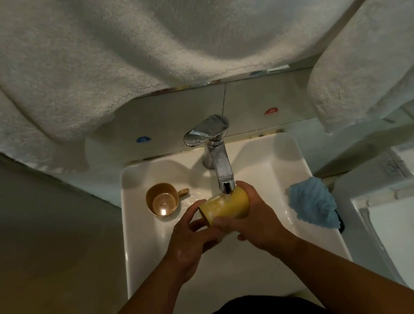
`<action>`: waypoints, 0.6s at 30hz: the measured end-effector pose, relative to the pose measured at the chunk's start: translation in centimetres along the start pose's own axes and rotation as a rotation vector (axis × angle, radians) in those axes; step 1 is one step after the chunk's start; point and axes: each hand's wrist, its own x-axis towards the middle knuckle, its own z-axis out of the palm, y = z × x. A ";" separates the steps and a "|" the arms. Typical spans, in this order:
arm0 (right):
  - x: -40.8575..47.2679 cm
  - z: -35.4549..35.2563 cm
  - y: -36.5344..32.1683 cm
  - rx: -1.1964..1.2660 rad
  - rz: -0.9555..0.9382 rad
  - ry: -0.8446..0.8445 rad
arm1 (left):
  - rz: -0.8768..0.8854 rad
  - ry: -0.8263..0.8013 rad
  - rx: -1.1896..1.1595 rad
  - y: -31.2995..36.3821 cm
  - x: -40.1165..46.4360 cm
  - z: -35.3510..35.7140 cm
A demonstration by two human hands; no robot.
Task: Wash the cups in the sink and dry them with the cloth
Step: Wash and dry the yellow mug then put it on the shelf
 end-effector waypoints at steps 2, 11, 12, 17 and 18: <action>0.1 -0.3 0.3 0.012 0.009 0.000 | -0.002 -0.021 0.006 0.0 0.2 -0.2; 0.1 -1.8 0.6 0.247 0.062 -0.010 | -0.009 -0.132 0.027 1.6 0.7 0.0; 0.1 -1.9 0.7 0.258 0.051 0.002 | -0.001 -0.106 0.040 1.8 0.7 0.4; 0.0 -1.8 1.0 0.266 0.045 0.043 | 0.005 -0.052 0.093 2.0 0.9 1.3; 0.0 -1.8 1.0 0.258 0.045 0.044 | 0.020 -0.071 0.121 1.9 0.9 1.2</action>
